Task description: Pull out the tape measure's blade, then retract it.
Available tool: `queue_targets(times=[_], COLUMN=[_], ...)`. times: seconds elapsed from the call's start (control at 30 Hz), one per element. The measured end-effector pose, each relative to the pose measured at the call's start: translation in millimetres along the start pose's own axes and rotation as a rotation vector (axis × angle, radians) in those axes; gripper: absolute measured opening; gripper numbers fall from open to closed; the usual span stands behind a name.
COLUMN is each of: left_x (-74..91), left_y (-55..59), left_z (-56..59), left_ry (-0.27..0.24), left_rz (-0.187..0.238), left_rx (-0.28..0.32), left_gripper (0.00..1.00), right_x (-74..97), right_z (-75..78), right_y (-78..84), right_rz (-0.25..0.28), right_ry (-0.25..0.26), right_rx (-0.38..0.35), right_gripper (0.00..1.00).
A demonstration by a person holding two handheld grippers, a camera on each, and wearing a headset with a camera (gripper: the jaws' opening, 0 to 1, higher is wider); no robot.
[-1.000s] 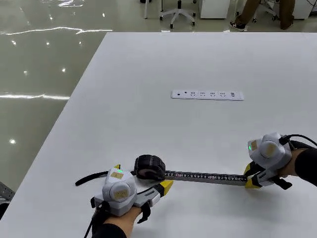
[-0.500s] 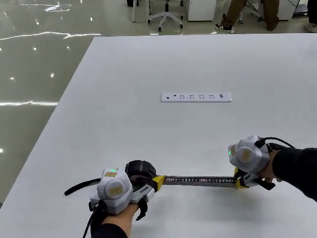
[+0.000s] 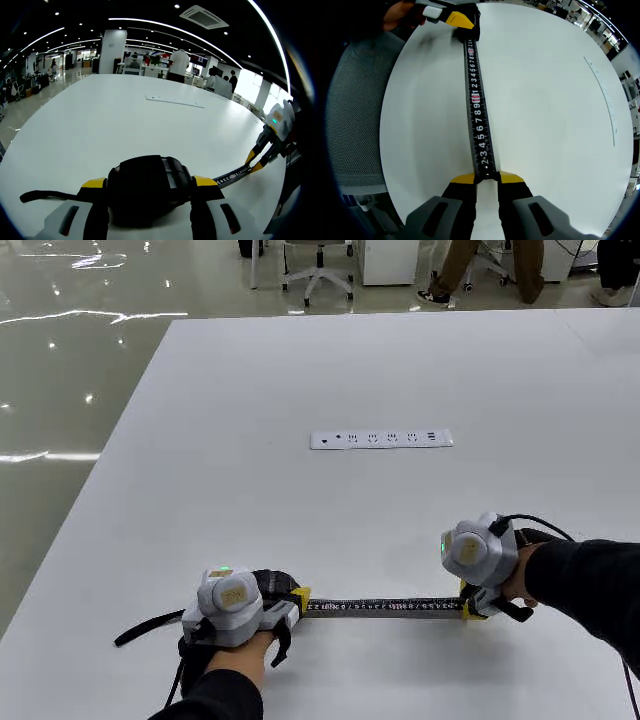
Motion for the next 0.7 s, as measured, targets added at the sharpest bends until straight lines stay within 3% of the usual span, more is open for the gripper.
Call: queue_targets(times=[0.23,0.7], left_x=[1.4,0.0], left_y=[0.8,1.3], left_z=[-0.1,-1.2], left_ry=[-0.008,0.010], left_rz=[-0.008,-0.032], left_rx=[-0.018,-0.009], left_gripper=[0.60,0.60], right_x=[0.4,0.8], right_z=[-0.8,-1.4], right_y=[1.7,0.0], right_rz=[0.033,0.041], right_ry=[0.012,0.020], right_rx=[-0.021,0.003], right_gripper=[0.11,0.10])
Point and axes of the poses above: the centre of the closed fingertips' face, and the gripper's own axes: x roughly backward along the fingers, z roughly to its right, y roughly out of its underside, the point moved 4 cm from there along x, roughly backward along the fingers, and after that the axes turned 7 degrees about -y, right-handed, at the moved point
